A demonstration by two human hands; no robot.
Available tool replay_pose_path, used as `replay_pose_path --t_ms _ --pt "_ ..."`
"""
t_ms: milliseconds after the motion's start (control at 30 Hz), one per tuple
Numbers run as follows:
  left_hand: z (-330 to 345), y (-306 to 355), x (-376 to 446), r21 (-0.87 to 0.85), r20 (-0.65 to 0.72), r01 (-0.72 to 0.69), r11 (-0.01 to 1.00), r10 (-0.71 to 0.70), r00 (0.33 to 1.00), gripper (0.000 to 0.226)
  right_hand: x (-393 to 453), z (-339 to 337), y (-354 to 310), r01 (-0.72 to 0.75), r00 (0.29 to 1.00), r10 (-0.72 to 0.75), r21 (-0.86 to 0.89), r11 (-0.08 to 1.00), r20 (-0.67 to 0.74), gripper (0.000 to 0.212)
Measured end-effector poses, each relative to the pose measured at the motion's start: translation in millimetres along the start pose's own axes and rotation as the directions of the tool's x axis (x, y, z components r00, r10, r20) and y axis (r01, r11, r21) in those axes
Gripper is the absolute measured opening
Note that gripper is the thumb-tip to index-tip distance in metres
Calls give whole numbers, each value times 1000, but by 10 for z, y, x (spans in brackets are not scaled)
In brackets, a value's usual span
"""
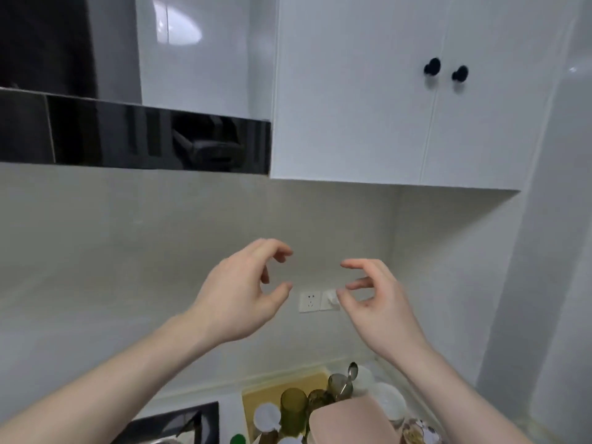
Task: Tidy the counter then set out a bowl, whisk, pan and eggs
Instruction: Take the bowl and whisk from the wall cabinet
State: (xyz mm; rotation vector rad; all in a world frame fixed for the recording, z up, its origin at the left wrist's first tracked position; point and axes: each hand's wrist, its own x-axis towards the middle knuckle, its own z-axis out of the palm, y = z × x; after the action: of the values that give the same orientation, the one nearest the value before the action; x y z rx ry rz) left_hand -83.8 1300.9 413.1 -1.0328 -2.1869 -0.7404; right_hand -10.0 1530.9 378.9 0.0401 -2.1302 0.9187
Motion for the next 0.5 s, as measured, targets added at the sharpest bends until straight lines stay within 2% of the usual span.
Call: replay_pose_path --t_ms 233,433,500 --pt "-587 705 520 107 -64 -115 988 122 990 38 429 -680 -485 135 975 -128 26 991 -184 36" --pt "-877 1284 1071 347 -32 -239 907 266 963 41 817 -1232 -785 122 962 -105 53 991 -254 36" --pt "-906 1386 1280 395 -2 -249 884 272 962 42 911 -1307 -824 91 961 -78 37 995 -265 39"
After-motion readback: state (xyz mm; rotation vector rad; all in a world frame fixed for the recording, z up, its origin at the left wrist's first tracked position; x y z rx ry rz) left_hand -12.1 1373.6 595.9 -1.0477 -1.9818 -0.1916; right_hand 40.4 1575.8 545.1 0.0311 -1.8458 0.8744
